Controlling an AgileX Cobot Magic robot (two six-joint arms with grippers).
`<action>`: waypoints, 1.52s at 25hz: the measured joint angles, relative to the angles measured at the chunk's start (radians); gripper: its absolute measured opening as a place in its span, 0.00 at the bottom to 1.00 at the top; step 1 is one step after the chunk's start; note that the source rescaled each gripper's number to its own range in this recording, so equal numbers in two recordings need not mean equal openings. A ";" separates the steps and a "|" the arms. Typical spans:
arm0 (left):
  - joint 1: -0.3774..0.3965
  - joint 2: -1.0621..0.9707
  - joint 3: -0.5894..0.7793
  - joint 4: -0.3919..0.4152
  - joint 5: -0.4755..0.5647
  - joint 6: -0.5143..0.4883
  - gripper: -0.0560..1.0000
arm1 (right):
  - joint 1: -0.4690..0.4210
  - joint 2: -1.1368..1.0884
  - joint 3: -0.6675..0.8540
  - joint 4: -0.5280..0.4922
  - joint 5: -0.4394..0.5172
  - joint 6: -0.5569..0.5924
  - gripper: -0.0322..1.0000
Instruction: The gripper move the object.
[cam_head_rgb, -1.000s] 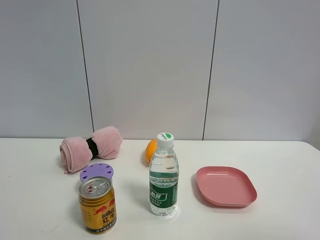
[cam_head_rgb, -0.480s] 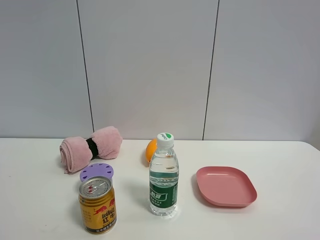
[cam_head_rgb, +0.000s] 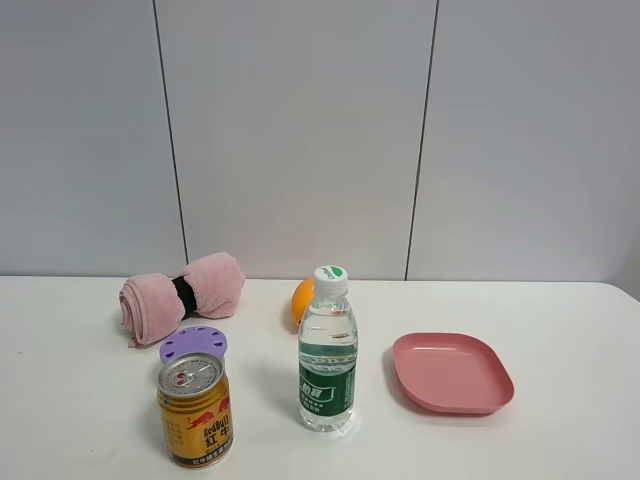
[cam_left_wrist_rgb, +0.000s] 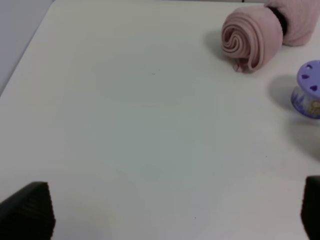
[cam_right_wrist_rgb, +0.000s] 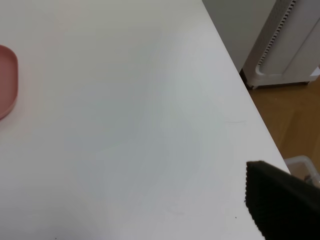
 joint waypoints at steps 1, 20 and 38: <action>0.000 0.000 0.000 0.000 0.000 0.000 1.00 | 0.000 0.000 0.000 0.000 0.000 0.000 0.98; 0.000 0.000 0.000 0.000 0.000 0.000 1.00 | 0.015 -0.089 0.008 -0.060 -0.001 0.064 0.99; 0.000 0.000 0.001 0.000 0.000 0.000 1.00 | 0.015 -0.088 0.008 -0.067 -0.001 0.073 0.99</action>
